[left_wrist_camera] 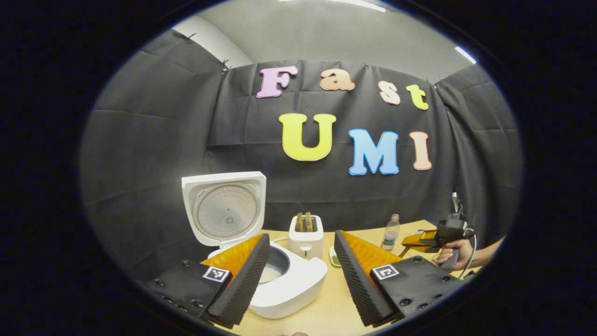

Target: Close the left gripper, press the button to open the rice cooker; take a wooden spoon from the chopstick holder with the right hand, scoop a spoonful of rice and pour it into the rice cooker, then put the wooden spoon back into the chopstick holder.

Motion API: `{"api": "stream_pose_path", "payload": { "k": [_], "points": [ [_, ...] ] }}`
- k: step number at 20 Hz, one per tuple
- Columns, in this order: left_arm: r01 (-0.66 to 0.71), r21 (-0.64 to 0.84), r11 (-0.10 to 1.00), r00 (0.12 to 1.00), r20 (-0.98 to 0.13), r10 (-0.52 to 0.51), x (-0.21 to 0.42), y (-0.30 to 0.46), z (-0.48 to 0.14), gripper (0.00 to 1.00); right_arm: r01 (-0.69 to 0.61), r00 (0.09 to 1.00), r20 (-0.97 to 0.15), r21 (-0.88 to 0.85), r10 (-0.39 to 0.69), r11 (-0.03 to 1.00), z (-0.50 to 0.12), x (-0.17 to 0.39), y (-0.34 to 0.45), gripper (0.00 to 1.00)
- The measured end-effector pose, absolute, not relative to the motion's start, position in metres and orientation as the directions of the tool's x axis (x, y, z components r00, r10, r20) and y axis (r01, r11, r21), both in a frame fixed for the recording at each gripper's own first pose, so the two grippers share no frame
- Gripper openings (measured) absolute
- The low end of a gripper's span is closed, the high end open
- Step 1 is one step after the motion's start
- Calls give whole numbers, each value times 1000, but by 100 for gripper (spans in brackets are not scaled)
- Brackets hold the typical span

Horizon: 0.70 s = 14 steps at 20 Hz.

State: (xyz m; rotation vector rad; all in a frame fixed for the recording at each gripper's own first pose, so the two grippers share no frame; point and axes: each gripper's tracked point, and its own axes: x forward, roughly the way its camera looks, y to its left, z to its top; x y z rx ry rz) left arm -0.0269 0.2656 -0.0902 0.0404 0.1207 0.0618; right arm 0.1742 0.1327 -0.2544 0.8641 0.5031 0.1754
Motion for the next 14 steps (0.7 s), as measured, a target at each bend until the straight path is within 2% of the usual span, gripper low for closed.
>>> {"api": "stream_pose_path", "payload": {
  "k": [8,9,11,12,13,14],
  "points": [
    [-61,27,998,989,-137,64,-25,268,-96,95,-19,915,-157,903,371,430,-174,169,115,8],
    [-59,29,998,989,-132,62,-26,269,-94,92,-31,916,-134,916,377,400,-166,169,117,8],
    [-39,10,999,991,-127,40,-26,267,-93,99,-59,912,-87,939,400,338,-149,166,128,8],
    [-41,6,999,991,-130,41,-26,269,-94,92,-69,908,-71,947,412,315,-143,166,137,8],
    [-48,11,999,990,-131,49,-27,276,-96,99,-77,903,-63,949,425,304,-138,166,146,8],
    [-57,15,998,990,-131,58,-24,282,-92,95,-88,897,-57,949,439,303,-134,165,156,9]
  ]
}}
